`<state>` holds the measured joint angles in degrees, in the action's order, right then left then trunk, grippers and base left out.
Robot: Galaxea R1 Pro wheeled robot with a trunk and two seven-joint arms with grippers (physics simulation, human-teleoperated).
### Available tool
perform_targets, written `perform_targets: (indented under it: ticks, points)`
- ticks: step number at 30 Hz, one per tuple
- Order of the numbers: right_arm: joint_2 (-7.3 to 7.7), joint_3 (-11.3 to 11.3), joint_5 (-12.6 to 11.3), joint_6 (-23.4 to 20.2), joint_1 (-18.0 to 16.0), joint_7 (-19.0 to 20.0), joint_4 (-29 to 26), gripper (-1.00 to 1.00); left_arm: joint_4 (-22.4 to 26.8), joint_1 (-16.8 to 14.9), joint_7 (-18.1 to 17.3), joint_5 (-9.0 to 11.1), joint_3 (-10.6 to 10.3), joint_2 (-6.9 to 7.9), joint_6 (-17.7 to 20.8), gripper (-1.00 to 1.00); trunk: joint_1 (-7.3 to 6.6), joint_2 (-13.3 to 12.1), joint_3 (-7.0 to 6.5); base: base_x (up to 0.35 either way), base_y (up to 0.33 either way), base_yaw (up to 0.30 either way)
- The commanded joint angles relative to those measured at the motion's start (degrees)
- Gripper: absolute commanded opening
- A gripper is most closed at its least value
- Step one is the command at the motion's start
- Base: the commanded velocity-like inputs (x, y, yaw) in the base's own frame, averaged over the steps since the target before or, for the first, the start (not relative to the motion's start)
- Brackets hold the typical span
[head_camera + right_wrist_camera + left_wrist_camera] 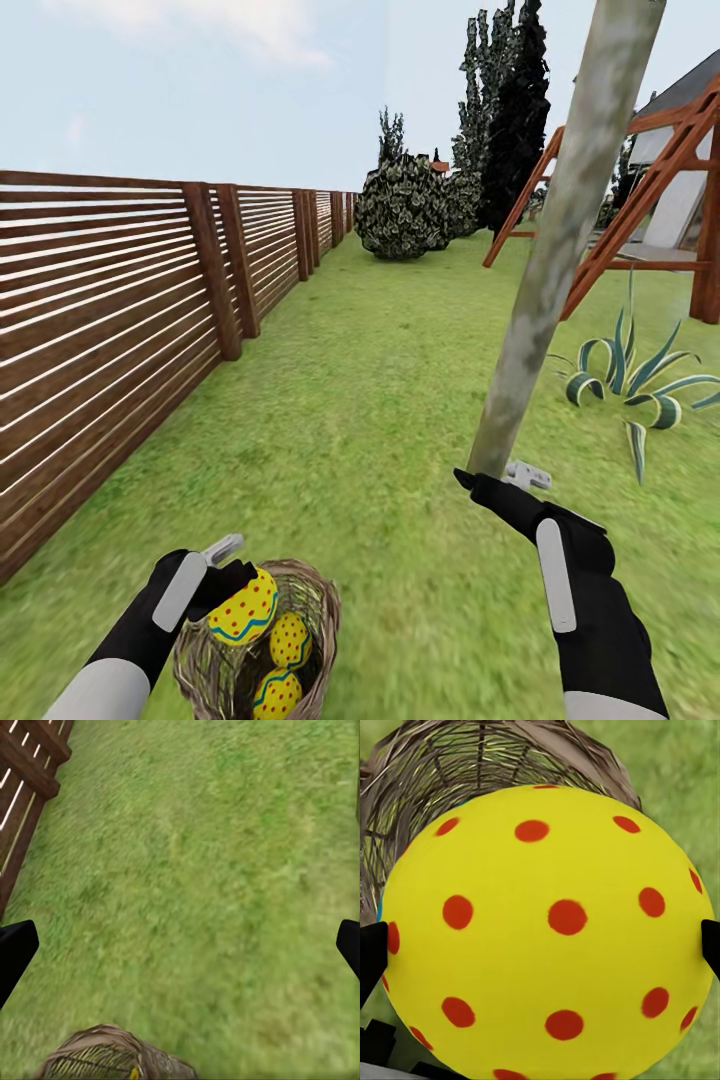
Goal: Take the three Easter eggs out of the wicker basket on the lawn in the garden, then place them on the lawn next to a single tree (choose any tree) so that all three eggs are next to the same tree and none are left in the basket.
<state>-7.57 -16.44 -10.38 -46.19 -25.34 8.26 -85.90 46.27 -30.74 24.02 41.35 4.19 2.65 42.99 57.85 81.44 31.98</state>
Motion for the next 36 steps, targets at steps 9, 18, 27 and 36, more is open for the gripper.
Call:
perform_targets:
  ticks: [9, 18, 27, 36]
  points:
    - [0.00, -0.20, -2.18, -0.30, -0.06, 0.36, -0.06, 1.00, 0.05, -0.02, 0.58, 0.50, 0.02, 0.02, 0.16, -1.00, -1.98, -3.59, -1.56, 0.000, 0.000, 0.000]
    - [0.01, 0.08, -2.28, -0.30, -0.06, 0.36, -0.03, 1.00, 0.04, -0.02, 0.54, 0.48, 0.02, -0.01, 0.13, -1.00, -3.96, -7.20, -3.18, 0.000, 0.000, 0.000]
    - [0.01, 0.11, -2.28, -0.30, -0.06, 0.36, 0.19, 1.00, -0.03, -0.02, 0.66, 0.44, -0.06, -0.01, -0.78, -1.00, -5.94, -10.81, -4.79, 0.000, 0.000, 0.000]
    - [0.01, 0.01, -2.28, -0.30, -0.06, 0.36, 0.20, 1.00, 0.03, -0.02, 0.76, 0.45, -0.06, -0.01, -1.03, -1.00, -7.91, -14.42, -6.41, 0.000, 0.000, 0.000]
